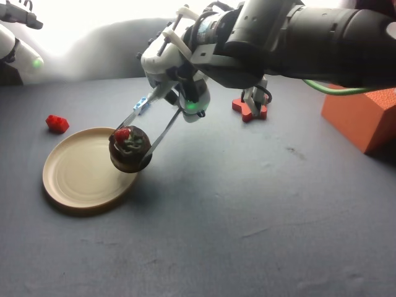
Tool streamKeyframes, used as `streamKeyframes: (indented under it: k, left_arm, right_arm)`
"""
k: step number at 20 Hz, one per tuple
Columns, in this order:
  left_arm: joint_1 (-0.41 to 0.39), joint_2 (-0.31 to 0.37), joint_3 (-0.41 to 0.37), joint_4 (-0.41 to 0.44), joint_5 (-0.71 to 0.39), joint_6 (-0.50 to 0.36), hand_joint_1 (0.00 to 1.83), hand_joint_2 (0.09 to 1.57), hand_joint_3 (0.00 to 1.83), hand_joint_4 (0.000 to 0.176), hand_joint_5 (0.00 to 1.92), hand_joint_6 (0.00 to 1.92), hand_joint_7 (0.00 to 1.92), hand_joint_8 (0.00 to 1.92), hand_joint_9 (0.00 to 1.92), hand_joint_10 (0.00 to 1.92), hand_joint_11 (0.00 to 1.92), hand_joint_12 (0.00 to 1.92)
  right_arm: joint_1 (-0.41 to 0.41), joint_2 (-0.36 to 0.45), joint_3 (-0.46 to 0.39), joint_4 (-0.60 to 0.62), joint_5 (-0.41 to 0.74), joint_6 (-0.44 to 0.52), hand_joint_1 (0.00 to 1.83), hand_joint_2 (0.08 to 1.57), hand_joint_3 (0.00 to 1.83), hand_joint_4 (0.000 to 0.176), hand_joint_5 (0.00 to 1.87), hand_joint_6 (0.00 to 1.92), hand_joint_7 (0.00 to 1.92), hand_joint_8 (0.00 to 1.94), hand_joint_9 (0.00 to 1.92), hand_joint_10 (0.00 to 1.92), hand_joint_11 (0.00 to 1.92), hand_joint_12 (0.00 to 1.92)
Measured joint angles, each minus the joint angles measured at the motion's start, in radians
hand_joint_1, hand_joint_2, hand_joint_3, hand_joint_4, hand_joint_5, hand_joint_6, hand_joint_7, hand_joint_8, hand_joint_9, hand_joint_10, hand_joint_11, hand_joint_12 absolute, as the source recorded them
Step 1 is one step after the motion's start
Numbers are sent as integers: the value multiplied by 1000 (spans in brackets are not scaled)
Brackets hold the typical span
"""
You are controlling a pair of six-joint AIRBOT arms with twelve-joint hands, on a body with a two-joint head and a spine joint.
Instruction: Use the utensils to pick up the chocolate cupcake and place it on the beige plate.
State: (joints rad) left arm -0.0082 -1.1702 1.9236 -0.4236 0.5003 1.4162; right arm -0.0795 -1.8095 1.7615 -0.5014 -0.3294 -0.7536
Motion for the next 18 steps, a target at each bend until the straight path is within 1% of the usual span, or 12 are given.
streamKeyframes:
  k: [2, 3, 4, 5, 7, 8, 9, 11, 14, 16, 17, 18]
  left_arm:
    - [0, -4, 0, 0, 0, 0, 460, 1051, 0, 0, 117, 3, 41, 2, 54, 3, 28, 28]
    - [0, -6, 0, -1, 0, 0, 452, 1057, 1, 0, 106, 0, 32, 0, 44, 0, 15, 24]
    - [0, -6, 0, -2, 0, 0, 458, 1061, 2, 0, 97, 0, 20, 0, 30, 0, 4, 21]
    - [0, -6, 0, -2, 0, 0, 461, 1060, 1, 0, 97, 0, 19, 1, 32, 2, 4, 22]
    - [0, -6, 0, -1, 0, 0, 468, 1052, 0, 0, 105, 6, 15, 2, 38, 4, 16, 30]
    - [0, -9, 0, 0, 0, 0, 476, 1053, 0, 0, 117, 9, 28, 6, 46, 6, 27, 38]
    - [0, -11, 0, 2, 0, 0, 486, 1055, 0, 0, 116, 7, 26, 4, 41, 4, 23, 40]
    - [0, -15, 0, -2, 0, 0, 474, 1059, 1, 0, 115, 5, 24, 2, 37, 1, 13, 43]
    - [0, -19, 0, -2, 0, 0, 495, 1051, 0, 0, 122, 5, 34, 5, 47, 3, 11, 57]
    - [0, -23, 0, -2, 0, 0, 523, 1049, 0, 0, 131, 6, 37, 4, 43, 1, 0, 64]
    - [0, -23, 0, -2, 0, 0, 523, 1048, 0, 0, 129, 4, 40, 5, 40, 0, 0, 66]
    - [0, -24, 0, -2, -1, 0, 524, 1046, 0, 0, 132, 5, 44, 6, 42, 1, 1, 70]
  right_arm:
    - [0, -30, 35, 0, 5, -2, 1351, 1192, 1, 0, 802, 1265, 781, 1209, 788, 1449, 728, 1512]
    - [0, -45, 53, 0, 10, -2, 1452, 1188, 3, 0, 762, 1255, 756, 1224, 762, 1388, 736, 1663]
    - [0, -58, 65, 0, 16, -3, 1372, 1188, 0, 0, 791, 1258, 797, 1190, 787, 1435, 707, 1563]
    - [0, -68, 75, 0, 23, -3, 1357, 1185, 0, 0, 825, 1206, 797, 1202, 790, 1446, 726, 1533]
    - [-1, -88, 92, 0, 36, -3, 1352, 1192, 2, 0, 811, 1211, 774, 1249, 787, 1463, 753, 1527]
    - [-1, -95, 98, 1, 40, -3, 1354, 1185, 0, 0, 826, 1196, 793, 1220, 796, 1441, 753, 1509]
    - [-1, -101, 100, 2, 41, -3, 1351, 1193, 3, 0, 809, 1228, 776, 1246, 776, 1468, 724, 1531]
    - [-11, -116, 110, 9, 49, -3, 1349, 1194, 0, 0, 822, 1219, 782, 1231, 759, 1481, 703, 1582]
    - [-34, -132, 124, 24, 48, -2, 1356, 1176, 0, 0, 849, 1197, 806, 1183, 812, 1395, 740, 1494]
    - [-43, -148, 154, 35, 50, 3, 1358, 1171, 0, 0, 869, 1146, 821, 1163, 807, 1422, 710, 1496]
    - [-44, -155, 168, 36, 53, 6, 1355, 1180, 3, 0, 820, 1210, 807, 1198, 807, 1422, 712, 1504]
    - [-45, -157, 179, 35, 58, 15, 1353, 1187, 2, 0, 815, 1207, 789, 1236, 790, 1445, 703, 1532]
